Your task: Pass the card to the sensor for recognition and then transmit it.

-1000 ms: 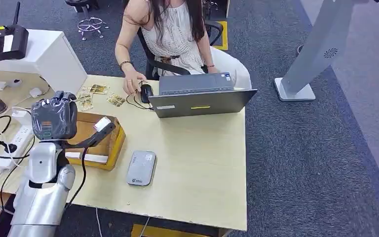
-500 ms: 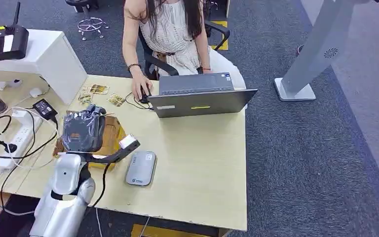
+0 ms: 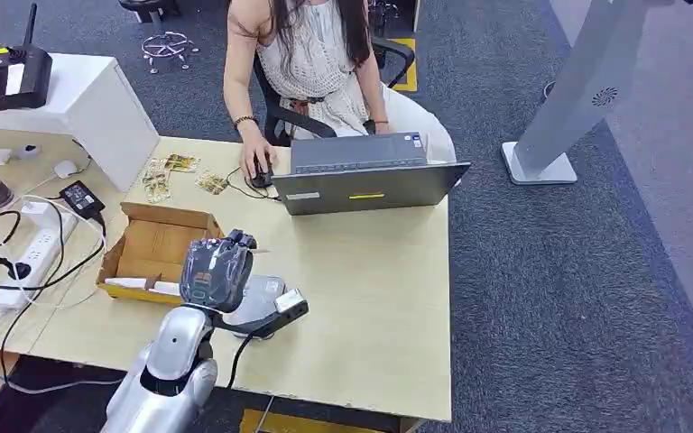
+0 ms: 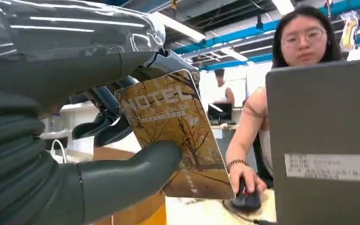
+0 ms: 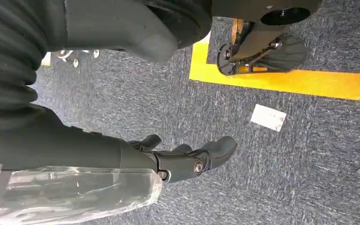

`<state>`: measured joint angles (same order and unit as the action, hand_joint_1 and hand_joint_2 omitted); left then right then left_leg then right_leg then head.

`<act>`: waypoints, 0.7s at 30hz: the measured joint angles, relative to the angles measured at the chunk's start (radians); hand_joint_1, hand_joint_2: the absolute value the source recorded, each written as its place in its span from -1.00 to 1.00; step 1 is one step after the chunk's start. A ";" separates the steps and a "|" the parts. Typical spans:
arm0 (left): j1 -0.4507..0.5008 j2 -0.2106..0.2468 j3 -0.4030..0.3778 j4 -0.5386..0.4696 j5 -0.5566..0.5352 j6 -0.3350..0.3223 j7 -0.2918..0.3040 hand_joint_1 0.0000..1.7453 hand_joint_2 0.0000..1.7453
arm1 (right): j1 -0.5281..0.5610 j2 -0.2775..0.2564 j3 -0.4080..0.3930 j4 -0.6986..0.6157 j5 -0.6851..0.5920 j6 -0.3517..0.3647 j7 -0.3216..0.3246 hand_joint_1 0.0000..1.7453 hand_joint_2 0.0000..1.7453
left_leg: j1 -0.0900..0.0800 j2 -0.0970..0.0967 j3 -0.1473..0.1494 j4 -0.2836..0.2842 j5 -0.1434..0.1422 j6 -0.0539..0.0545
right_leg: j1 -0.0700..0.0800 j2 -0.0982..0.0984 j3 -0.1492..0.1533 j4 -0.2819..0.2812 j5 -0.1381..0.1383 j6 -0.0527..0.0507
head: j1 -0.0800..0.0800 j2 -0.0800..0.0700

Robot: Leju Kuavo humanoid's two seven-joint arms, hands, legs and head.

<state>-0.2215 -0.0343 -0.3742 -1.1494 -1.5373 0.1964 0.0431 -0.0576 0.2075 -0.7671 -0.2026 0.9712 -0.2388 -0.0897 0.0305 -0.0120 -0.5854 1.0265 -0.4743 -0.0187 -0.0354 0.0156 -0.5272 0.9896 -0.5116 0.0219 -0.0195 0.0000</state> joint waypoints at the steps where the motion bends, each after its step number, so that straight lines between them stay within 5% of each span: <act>1: 0.000 0.000 -0.001 0.003 0.000 -0.017 0.010 1.00 1.00 | 0.000 0.000 0.000 0.000 0.002 0.001 0.000 -1.00 1.00 | 0.000 0.000 0.000 0.000 0.000 0.000 | 0.000 0.000 0.000 0.000 0.000 0.000 | 0.000 0.000; 14: 0.002 0.001 -0.002 0.127 0.002 -0.174 0.071 1.00 1.00 | -0.001 0.000 0.000 0.000 0.026 0.012 0.010 -1.00 1.00 | 0.000 0.000 0.000 0.000 0.000 0.000 | 0.000 0.000 0.000 0.000 0.000 0.000 | 0.000 0.000; 21: 0.005 0.005 -0.014 0.161 0.003 -0.190 0.072 1.00 1.00 | -0.002 -0.001 0.000 -0.001 0.032 0.019 0.012 -1.00 1.00 | 0.000 0.000 0.000 0.000 0.000 0.000 | 0.000 0.000 0.000 0.000 0.000 0.000 | 0.000 0.000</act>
<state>-0.2170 -0.0290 -0.3883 -0.9888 -1.5347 0.0061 0.1156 -0.0593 0.2064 -0.7672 -0.2033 1.0029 -0.2197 -0.0778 0.0304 -0.0122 -0.5855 1.0265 -0.4743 -0.0187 -0.0355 0.0154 -0.5268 0.9896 -0.5117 0.0220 -0.0198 0.0000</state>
